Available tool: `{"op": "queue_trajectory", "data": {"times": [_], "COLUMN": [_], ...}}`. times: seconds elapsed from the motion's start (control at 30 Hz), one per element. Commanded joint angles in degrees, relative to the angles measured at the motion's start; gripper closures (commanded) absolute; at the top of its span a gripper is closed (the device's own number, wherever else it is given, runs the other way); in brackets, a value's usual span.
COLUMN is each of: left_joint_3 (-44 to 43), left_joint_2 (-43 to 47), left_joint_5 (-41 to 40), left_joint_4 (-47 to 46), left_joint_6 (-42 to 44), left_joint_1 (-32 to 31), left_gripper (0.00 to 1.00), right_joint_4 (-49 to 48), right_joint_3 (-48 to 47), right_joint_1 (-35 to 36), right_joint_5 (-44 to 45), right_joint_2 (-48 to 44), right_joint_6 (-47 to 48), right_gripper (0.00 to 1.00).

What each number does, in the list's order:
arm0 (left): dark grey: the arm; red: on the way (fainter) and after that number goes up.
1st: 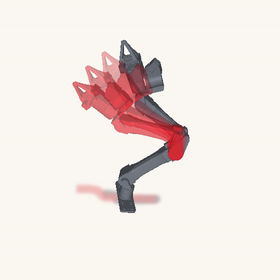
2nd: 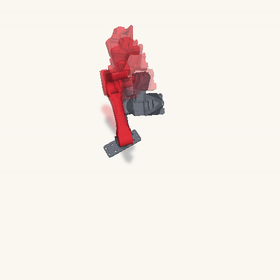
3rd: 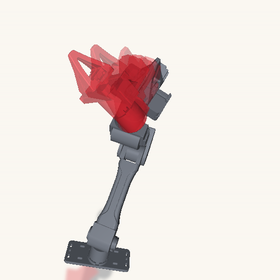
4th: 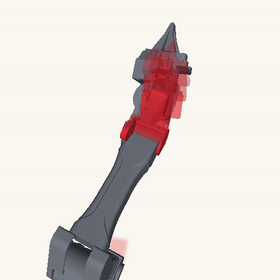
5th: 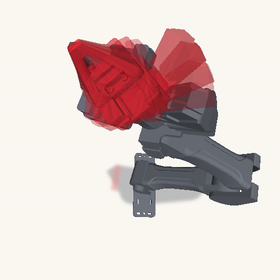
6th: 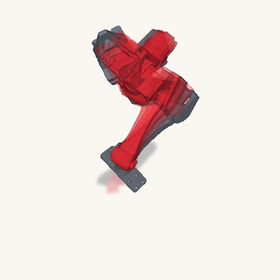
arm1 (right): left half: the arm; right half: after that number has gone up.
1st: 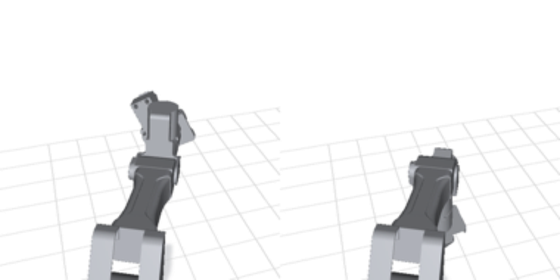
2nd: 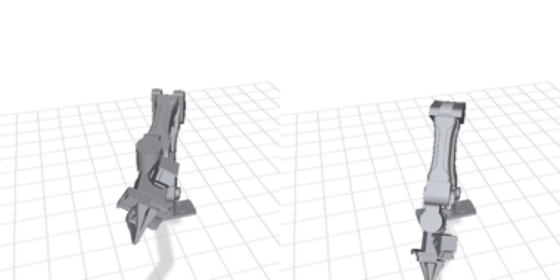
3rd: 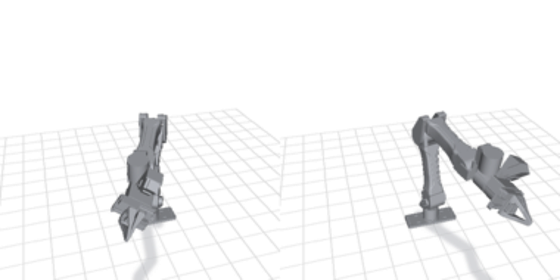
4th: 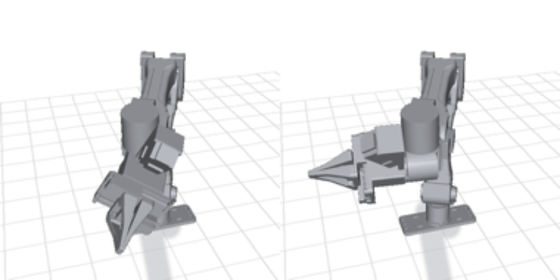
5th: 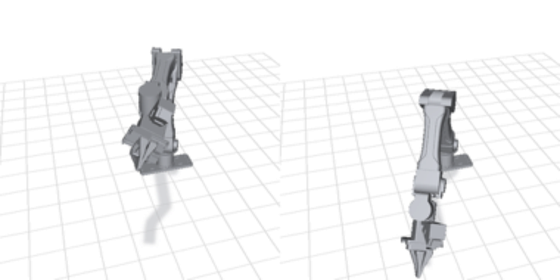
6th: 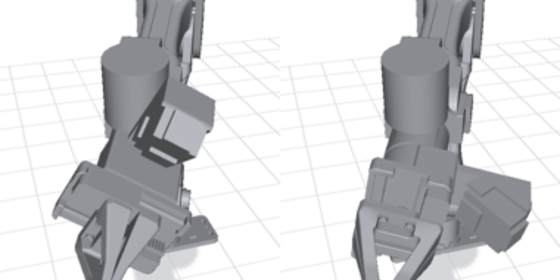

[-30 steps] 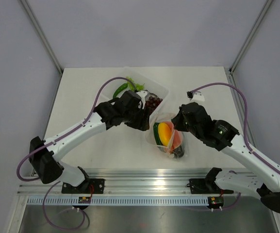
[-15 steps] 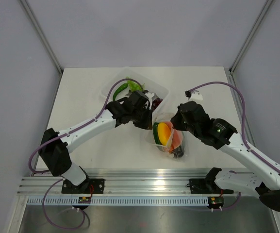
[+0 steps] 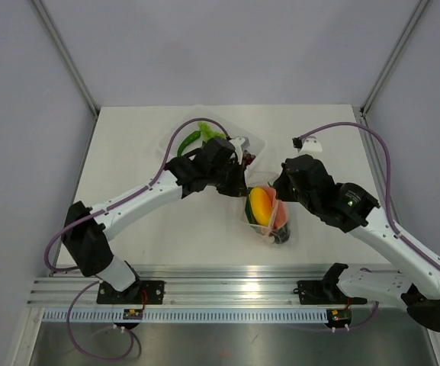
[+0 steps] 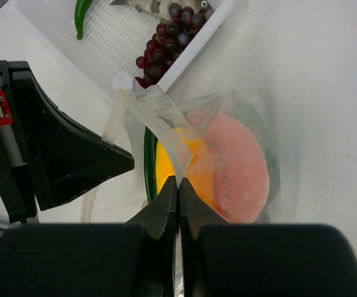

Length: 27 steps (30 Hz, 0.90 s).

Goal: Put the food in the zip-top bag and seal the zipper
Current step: Adjust the zipper food storage bag at the center of the board.

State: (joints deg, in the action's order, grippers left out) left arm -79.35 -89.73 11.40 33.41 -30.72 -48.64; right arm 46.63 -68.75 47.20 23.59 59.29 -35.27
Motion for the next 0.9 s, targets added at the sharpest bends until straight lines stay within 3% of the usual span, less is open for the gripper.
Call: {"op": "queue_trajectory", "data": {"times": [0.0,0.1,0.23,0.37,0.6,0.77,0.87], "left_joint_3": [0.16,3.32,5.78,6.05,5.17,5.52,4.82], "left_joint_2": [5.44,7.64,7.29,6.5,5.36,4.75,3.87], "left_joint_5": [1.09,-0.06,-2.08,-4.01,-4.45,-5.68,-6.83], "left_joint_4": [-8.44,-13.45,-18.54,-18.64,-17.85,-17.85,-17.5], "left_joint_6": [-6.18,-11.98,-19.8,-22.1,-22.45,-22.72,-23.07], "left_joint_1": [0.04,0.04,0.04,-0.05,-0.05,0.04,0.21], "left_gripper": [1.0,1.0,1.0,1.0,1.0,1.0,1.0], "right_joint_4": [-1.8,-2.16,0.64,1.71,1.8,1.97,3.99], "right_joint_3": [-5.25,-6.92,-11.22,-12.55,-10.62,-8.86,-8.07], "right_joint_1": [-0.44,-3.16,-5.28,-5.28,-5.28,-5.28,-5.28], "right_joint_5": [4.09,0.16,-6.88,-11.72,-18.14,-15.87,-13.06], "right_joint_2": [0.91,3.81,7.94,8.21,8.04,3.66,0.14], "right_joint_6": [5.55,10.91,15.57,17.42,18.48,17.86,16.73], "right_gripper": [0.93,0.83,0.45,0.26,0.17,0.15,0.05]}}
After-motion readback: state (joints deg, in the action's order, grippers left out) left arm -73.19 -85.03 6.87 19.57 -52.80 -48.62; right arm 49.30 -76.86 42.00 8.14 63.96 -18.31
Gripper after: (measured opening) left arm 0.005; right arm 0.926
